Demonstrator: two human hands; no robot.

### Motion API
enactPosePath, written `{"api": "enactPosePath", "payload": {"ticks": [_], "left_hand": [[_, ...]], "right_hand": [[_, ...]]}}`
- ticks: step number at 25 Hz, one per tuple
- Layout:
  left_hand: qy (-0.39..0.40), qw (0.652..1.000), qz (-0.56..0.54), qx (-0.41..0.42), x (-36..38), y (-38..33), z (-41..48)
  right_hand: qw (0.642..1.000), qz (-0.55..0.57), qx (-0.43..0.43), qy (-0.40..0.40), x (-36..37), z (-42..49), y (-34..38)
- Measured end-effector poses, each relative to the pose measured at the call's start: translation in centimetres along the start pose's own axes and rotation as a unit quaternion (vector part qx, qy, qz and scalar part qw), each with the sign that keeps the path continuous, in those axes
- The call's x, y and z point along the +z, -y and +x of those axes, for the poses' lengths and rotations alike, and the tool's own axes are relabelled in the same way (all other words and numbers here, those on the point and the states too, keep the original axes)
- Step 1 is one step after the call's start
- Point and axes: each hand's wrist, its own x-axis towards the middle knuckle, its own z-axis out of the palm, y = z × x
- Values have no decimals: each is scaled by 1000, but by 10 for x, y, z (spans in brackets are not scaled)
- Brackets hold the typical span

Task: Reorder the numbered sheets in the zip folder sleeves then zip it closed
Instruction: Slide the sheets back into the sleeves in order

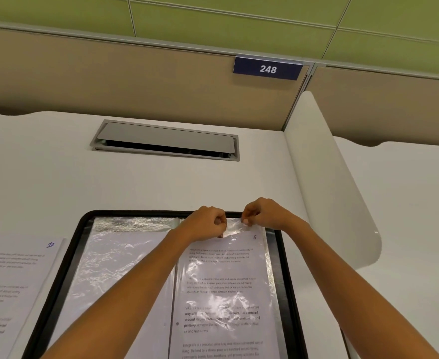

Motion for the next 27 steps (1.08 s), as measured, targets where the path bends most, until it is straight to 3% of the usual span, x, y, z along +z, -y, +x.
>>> {"api": "enactPosePath", "payload": {"ticks": [5, 10, 14, 22, 27], "left_hand": [[11, 1000, 18, -20, 5, -3, 3], [-60, 998, 6, -2, 10, -2, 2], [-121, 992, -46, -4, 7, -3, -3], [-257, 955, -144, -41, -30, 10, -45], [-284, 921, -242, -114, -55, 37, -87]], "right_hand": [[1000, 11, 19, -13, 4, -6, -9], [995, 56, 83, 5, -2, -19, -21], [985, 156, 72, -27, -8, -29, -10], [969, 248, -7, -11, -20, -29, 72], [956, 291, -36, 7, 2, -13, 144]]}}
